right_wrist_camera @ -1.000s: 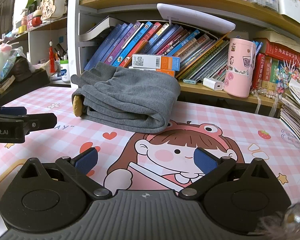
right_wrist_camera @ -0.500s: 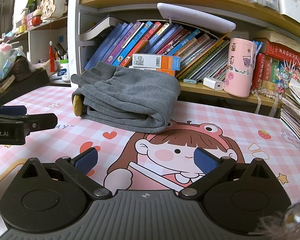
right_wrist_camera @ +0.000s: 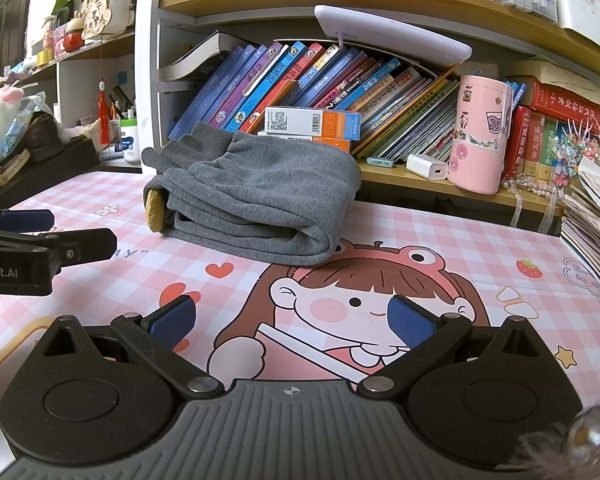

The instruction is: Fold clothes

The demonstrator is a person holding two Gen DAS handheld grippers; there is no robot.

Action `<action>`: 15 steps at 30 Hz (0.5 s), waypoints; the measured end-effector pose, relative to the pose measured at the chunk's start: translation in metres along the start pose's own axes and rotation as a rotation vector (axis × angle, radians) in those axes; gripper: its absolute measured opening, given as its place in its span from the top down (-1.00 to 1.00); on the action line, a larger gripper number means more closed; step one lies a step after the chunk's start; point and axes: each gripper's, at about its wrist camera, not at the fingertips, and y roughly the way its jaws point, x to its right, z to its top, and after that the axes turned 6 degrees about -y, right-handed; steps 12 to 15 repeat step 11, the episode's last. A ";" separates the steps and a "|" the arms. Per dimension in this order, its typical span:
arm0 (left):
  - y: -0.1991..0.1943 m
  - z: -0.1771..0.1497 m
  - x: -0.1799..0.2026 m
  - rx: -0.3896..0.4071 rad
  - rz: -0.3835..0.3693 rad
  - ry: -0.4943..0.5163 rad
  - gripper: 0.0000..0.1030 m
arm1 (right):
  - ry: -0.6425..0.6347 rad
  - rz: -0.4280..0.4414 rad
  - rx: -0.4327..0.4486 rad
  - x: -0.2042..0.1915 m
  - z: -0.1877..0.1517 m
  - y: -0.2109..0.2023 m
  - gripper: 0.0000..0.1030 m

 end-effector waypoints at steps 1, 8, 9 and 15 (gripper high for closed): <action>0.000 0.000 0.000 0.000 0.000 0.000 -1.00 | 0.000 0.000 -0.001 0.000 0.000 0.000 -1.00; 0.000 0.000 0.000 0.003 -0.002 -0.007 -1.00 | 0.001 -0.001 -0.003 0.000 0.000 0.000 -1.00; 0.000 0.000 -0.001 0.004 -0.003 -0.010 -1.00 | 0.001 -0.001 -0.003 0.000 0.000 0.000 -1.00; 0.000 0.000 -0.002 0.005 -0.004 -0.016 -1.00 | 0.000 -0.001 -0.004 -0.001 0.000 0.000 -1.00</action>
